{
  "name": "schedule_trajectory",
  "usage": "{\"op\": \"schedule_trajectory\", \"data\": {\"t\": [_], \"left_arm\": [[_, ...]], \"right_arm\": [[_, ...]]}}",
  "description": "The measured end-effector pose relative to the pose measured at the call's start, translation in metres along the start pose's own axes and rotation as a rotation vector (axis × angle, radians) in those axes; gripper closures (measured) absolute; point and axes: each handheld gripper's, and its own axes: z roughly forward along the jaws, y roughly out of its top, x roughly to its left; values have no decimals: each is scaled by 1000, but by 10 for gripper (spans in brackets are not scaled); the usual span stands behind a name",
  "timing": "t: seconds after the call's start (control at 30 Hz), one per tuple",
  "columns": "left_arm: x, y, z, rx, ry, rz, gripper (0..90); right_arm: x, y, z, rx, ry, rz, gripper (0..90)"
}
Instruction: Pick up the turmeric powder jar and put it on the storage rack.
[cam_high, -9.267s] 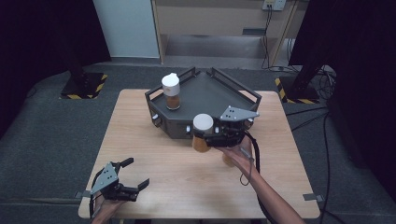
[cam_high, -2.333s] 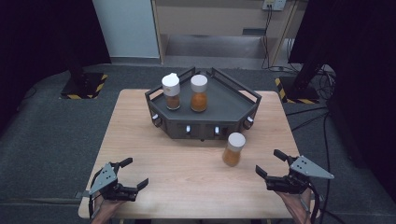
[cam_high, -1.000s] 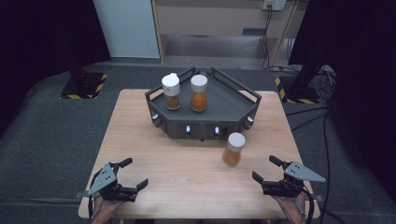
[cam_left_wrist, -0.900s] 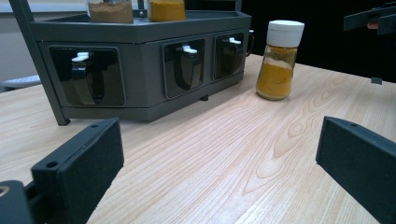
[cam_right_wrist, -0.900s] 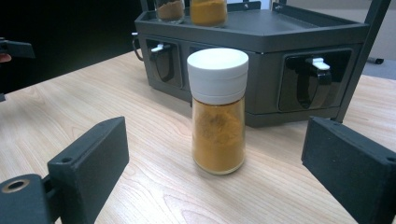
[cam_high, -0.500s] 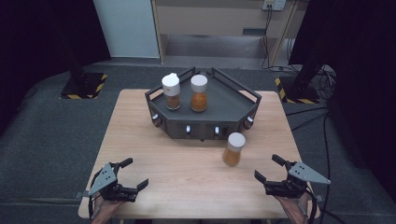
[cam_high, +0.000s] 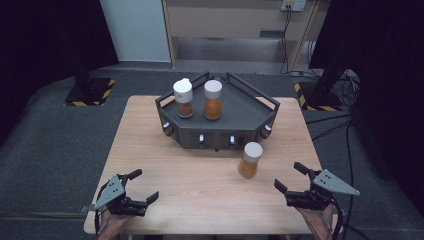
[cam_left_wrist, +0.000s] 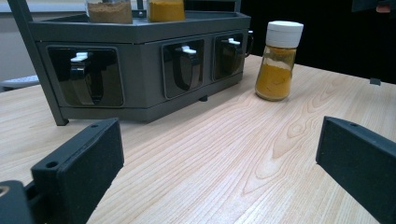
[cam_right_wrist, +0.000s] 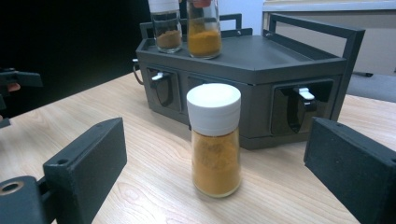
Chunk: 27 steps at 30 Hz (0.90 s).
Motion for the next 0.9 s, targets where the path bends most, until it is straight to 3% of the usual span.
{"op": "schedule_trajectory", "data": {"t": [0.27, 0.6, 0.9], "left_arm": [[0, 0, 0, 0, -1, -1, 0], [0, 0, 0, 0, 0, 0, 0], [0, 0, 0, 1, 0, 0, 0]], "right_arm": [[-2, 13, 10, 16, 15, -12, 58], [-12, 21, 34, 40, 47, 7, 61], [-15, 27, 59, 71, 62, -9, 62]]}}
